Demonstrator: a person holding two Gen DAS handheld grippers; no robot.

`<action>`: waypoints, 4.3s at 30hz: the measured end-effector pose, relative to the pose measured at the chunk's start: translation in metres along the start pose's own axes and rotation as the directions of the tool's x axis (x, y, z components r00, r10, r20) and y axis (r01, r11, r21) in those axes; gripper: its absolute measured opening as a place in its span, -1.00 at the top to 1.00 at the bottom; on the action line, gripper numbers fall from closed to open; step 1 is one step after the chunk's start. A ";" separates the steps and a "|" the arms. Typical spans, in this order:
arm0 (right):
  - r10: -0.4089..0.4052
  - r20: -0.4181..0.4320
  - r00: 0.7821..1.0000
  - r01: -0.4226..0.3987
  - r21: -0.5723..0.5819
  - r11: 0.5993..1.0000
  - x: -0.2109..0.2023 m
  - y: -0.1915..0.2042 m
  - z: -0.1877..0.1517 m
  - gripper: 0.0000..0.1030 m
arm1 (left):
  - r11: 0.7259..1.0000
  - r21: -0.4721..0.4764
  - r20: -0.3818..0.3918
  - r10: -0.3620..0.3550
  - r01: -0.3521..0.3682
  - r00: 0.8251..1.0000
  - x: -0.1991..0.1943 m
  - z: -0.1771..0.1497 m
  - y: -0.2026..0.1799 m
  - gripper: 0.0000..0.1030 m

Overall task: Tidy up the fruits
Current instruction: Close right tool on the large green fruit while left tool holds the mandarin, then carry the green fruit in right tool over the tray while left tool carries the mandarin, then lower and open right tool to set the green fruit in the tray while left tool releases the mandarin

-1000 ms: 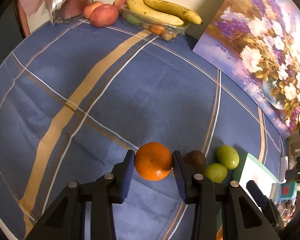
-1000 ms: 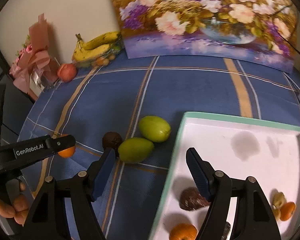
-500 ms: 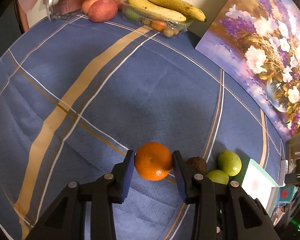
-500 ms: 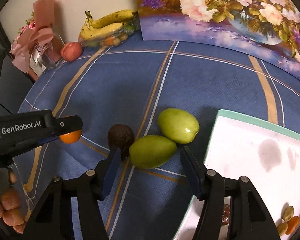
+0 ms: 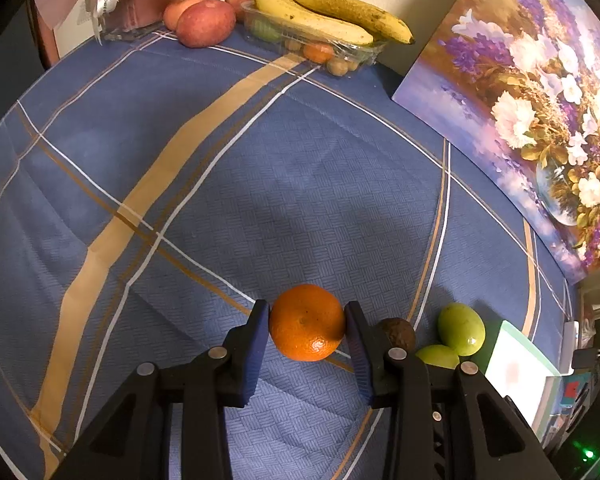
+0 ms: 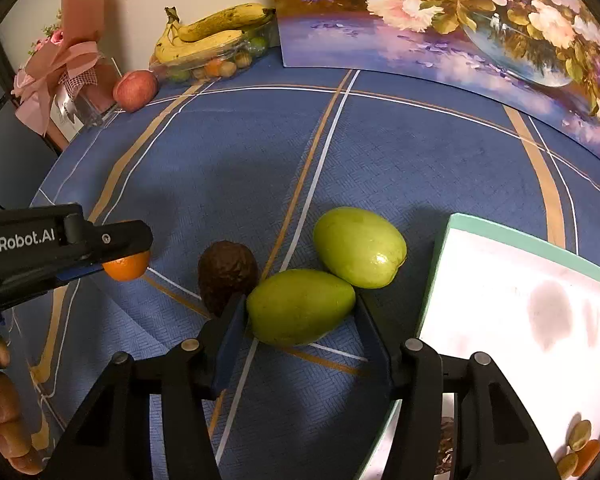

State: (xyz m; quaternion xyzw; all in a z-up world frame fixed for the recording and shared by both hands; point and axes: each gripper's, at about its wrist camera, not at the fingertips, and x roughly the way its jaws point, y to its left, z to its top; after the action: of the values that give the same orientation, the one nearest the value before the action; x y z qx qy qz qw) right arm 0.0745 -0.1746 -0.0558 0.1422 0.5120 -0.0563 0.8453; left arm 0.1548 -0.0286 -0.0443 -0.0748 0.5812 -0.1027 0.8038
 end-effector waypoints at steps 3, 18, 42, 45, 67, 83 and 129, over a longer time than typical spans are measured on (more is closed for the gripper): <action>0.000 -0.002 1.000 0.000 -0.003 1.000 -0.001 0.001 0.001 -0.10 | 1.000 0.002 0.011 -0.006 0.006 1.000 -0.005 0.001 -0.001 0.21; -0.022 0.050 0.999 0.014 0.156 0.988 -0.070 -0.028 0.018 -0.10 | 0.996 0.057 0.122 -0.080 0.074 0.989 -0.066 0.007 -0.023 0.21; -0.121 0.160 0.980 0.073 0.277 0.958 -0.158 -0.100 0.012 -0.10 | 0.959 0.250 0.170 -0.179 0.133 0.969 -0.110 -0.025 -0.100 0.21; -0.139 0.169 0.976 0.082 0.308 0.948 -0.166 -0.117 0.007 -0.10 | 0.950 0.282 0.160 -0.183 0.133 0.970 -0.108 -0.032 -0.113 0.21; -0.319 0.167 0.933 0.202 0.492 0.847 -0.215 -0.221 -0.035 -0.10 | 0.857 0.496 0.039 -0.187 0.143 0.982 -0.079 -0.090 -0.201 0.21; -0.302 0.091 0.949 0.220 0.495 0.841 -0.192 -0.236 -0.042 -0.10 | 0.780 0.623 -0.006 -0.070 0.059 0.997 -0.038 -0.134 -0.238 0.21; -0.245 -0.146 0.958 0.285 0.511 0.811 -0.108 -0.266 -0.071 -0.10 | 0.710 0.704 -0.053 0.065 -0.009 0.996 0.011 -0.166 -0.249 0.14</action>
State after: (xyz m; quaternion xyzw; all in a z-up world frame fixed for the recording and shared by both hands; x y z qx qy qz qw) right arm -0.1008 -0.4126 -0.0397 0.2975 0.5222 -0.3064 0.7382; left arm -0.0192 -0.2726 -0.0466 0.2517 0.5292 -0.3026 0.7516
